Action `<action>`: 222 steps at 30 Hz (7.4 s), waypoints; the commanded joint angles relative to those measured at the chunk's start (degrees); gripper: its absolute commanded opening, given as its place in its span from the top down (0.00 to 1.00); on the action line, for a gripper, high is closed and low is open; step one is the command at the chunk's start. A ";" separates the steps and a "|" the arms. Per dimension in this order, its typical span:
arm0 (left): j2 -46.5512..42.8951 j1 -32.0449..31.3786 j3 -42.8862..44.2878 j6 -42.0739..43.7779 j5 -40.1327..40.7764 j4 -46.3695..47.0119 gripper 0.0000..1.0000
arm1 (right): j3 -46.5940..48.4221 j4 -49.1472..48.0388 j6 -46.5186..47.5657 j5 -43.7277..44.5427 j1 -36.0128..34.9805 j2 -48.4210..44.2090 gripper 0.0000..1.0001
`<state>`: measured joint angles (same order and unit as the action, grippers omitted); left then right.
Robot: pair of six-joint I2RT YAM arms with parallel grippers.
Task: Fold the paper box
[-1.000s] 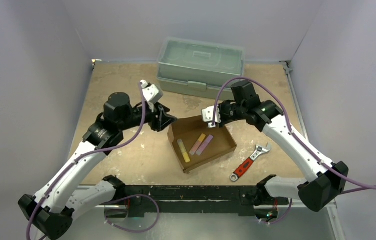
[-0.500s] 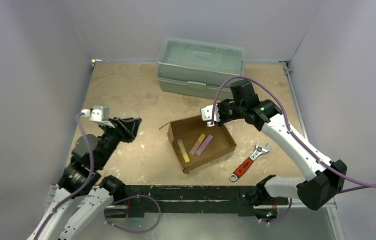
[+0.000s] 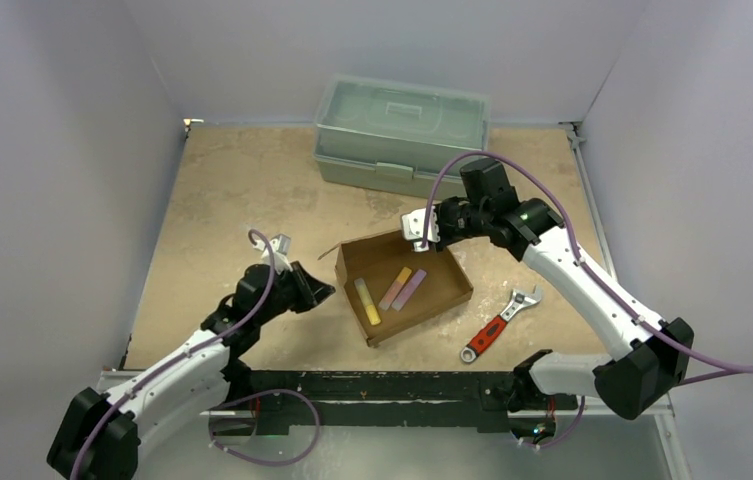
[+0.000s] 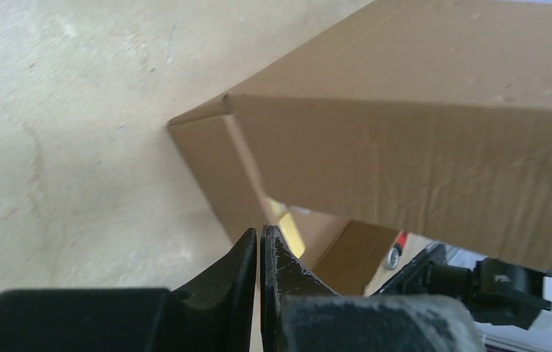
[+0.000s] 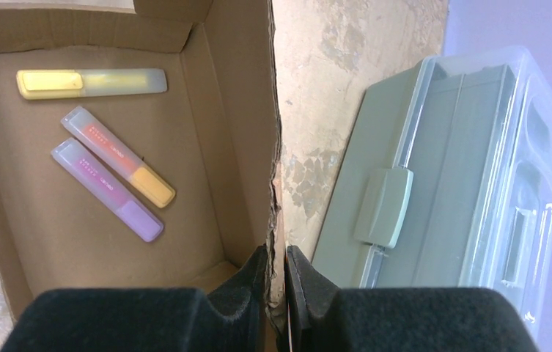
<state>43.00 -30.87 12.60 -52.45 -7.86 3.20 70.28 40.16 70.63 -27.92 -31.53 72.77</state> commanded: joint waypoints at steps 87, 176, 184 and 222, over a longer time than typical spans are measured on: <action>19.07 -5.63 23.08 18.55 -5.18 0.64 0.47 | -19.34 -5.47 -28.32 -13.51 16.54 -2.61 0.71; 25.63 -2.12 -5.87 -14.76 0.79 44.85 0.01 | -11.59 -15.05 -58.88 -26.83 39.26 39.07 0.81; 33.81 -3.43 -4.91 -18.85 0.34 54.96 0.01 | -11.48 -14.59 -58.43 -27.01 39.26 39.44 0.81; 16.88 -5.12 4.69 -38.62 5.98 15.64 0.79 | -7.69 26.31 11.91 -38.73 36.86 -5.31 0.01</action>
<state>66.15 -35.77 11.49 -85.45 -3.62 38.96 61.04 46.26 48.29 -60.25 7.29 74.30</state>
